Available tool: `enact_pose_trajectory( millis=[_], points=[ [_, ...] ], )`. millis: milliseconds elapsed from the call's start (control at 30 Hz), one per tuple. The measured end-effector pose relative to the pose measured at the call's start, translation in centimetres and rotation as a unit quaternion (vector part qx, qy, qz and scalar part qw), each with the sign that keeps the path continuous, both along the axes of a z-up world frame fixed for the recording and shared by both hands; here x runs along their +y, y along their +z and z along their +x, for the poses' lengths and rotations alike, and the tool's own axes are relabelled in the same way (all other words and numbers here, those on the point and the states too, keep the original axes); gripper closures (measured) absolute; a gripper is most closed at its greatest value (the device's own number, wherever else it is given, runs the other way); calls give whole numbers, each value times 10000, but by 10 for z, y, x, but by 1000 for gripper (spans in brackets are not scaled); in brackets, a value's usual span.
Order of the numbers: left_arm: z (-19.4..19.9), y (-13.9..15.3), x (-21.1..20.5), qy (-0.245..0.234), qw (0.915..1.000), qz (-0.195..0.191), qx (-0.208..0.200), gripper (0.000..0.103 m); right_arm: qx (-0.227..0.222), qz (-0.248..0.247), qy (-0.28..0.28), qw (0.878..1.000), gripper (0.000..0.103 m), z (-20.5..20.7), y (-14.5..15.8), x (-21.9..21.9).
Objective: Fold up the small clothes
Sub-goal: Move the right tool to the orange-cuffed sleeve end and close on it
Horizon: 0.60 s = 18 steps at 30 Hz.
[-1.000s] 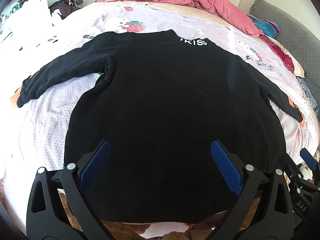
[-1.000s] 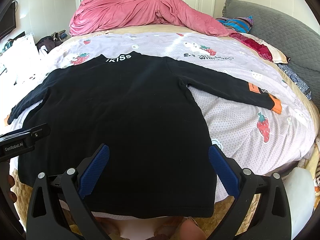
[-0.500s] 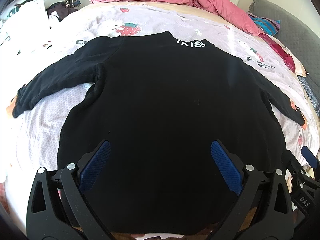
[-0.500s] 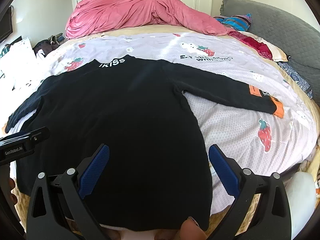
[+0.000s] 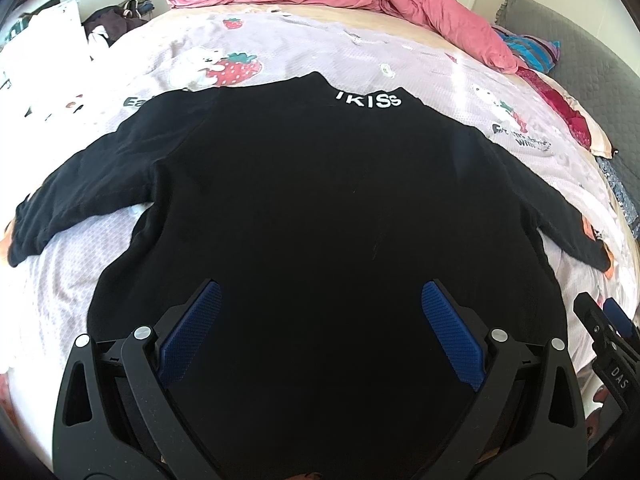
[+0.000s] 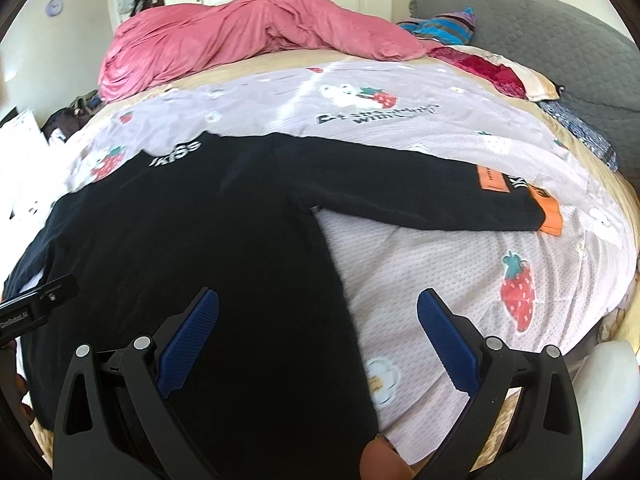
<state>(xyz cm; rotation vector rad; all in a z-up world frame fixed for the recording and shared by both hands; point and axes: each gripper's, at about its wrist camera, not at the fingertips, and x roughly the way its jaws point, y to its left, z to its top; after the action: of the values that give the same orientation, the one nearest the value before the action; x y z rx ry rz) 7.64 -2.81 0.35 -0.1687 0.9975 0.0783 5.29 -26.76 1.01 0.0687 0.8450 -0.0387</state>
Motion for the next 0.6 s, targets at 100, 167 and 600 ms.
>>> enact_pose_trajectory(
  millis=[100, 167, 600],
  points=[
    [9, -1, -3, -11, 10000, 16, 7, 9, 12, 49, -188, 9998, 4, 8, -2, -14],
    [16, -1, -7, -29, 10000, 19, 13, 9, 19, 74, -330, 9994, 4, 12, -3, -26],
    [52, -10, -21, -118, 9998, 22, 125, 9, 165, 344, -1328, 9904, 4, 36, -15, -109]
  ],
)
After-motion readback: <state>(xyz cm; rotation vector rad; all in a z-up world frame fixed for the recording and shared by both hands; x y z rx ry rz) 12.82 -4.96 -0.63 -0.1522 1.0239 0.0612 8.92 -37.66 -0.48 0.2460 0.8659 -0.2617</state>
